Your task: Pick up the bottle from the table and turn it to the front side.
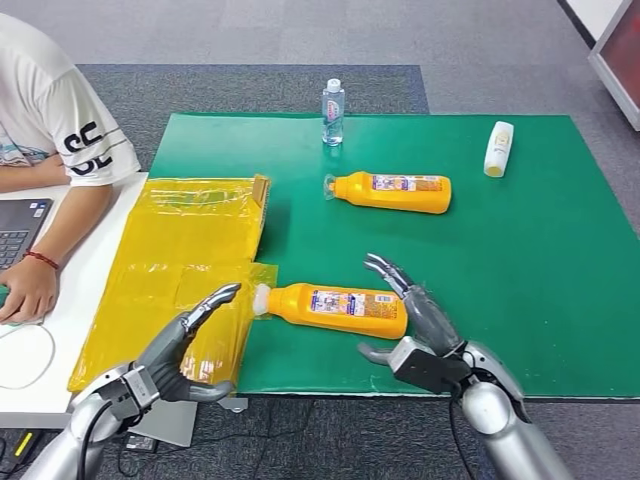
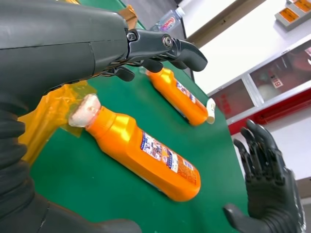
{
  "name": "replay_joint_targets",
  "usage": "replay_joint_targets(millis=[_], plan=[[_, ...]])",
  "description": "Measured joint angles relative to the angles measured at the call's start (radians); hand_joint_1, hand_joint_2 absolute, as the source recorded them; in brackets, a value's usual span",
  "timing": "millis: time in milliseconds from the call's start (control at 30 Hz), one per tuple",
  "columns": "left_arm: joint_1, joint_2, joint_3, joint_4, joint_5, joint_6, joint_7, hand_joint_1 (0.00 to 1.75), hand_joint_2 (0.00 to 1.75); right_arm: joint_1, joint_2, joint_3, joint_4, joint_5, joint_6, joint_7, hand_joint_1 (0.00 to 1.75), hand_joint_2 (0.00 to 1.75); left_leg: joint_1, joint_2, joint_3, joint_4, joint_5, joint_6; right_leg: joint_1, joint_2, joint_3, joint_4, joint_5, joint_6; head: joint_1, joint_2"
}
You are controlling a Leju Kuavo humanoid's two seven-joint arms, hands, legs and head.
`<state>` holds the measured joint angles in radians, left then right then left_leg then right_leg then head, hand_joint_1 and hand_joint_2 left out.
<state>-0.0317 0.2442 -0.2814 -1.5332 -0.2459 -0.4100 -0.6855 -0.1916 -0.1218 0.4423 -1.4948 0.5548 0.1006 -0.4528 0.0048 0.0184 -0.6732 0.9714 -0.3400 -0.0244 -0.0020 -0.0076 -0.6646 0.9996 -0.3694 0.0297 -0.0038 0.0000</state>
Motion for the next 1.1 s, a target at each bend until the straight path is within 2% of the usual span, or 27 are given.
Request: replay_joint_targets(millis=[200, 367, 600, 867, 1100], plan=[[-0.029, -0.007, -0.031, 0.027, 0.004, 0.000, 0.000, 0.00, 1.75, -0.094, -0.023, 0.094, 0.046, 0.068, -0.028, 0.053, 0.00, 1.75, 0.000, 0.000, 0.000, 0.000, 0.000, 0.000, 0.000, 0.000, 0.000, 0.000, 0.000, 0.000, 0.000, 0.000], [-0.040, -0.013, -0.049, 0.044, 0.007, 0.000, -0.004, 0.00, 1.75, -0.186, -0.037, 0.181, 0.112, 0.181, -0.049, 0.123, 0.00, 1.75, 0.000, 0.000, 0.000, 0.000, 0.001, 0.000, 0.000, 0.000, 0.000, 0.000, 0.001, 0.000, 0.000, 0.000], [-0.060, -0.018, -0.068, 0.067, 0.016, -0.001, -0.013, 0.00, 1.75, -0.351, -0.038, 0.330, 0.297, 0.276, -0.004, 0.186, 0.00, 1.75, 0.000, 0.000, 0.000, 0.000, 0.002, 0.001, 0.000, 0.000, 0.000, 0.000, 0.001, 0.000, 0.000, 0.000], [-0.082, -0.022, -0.091, 0.090, 0.034, 0.010, -0.015, 0.00, 1.75, -0.476, -0.022, 0.462, 0.486, 0.264, 0.048, 0.196, 0.00, 1.75, 0.000, 0.000, 0.000, 0.000, 0.002, 0.000, 0.000, 0.000, 0.000, 0.000, 0.002, 0.000, 0.000, 0.000], [-0.092, -0.021, -0.106, 0.100, 0.036, 0.017, -0.015, 0.00, 1.75, -0.544, -0.022, 0.527, 0.571, 0.234, 0.093, 0.218, 0.00, 1.75, 0.000, 0.000, 0.000, 0.000, 0.002, 0.000, 0.000, 0.000, 0.000, 0.000, 0.002, 0.000, 0.000, 0.000]])
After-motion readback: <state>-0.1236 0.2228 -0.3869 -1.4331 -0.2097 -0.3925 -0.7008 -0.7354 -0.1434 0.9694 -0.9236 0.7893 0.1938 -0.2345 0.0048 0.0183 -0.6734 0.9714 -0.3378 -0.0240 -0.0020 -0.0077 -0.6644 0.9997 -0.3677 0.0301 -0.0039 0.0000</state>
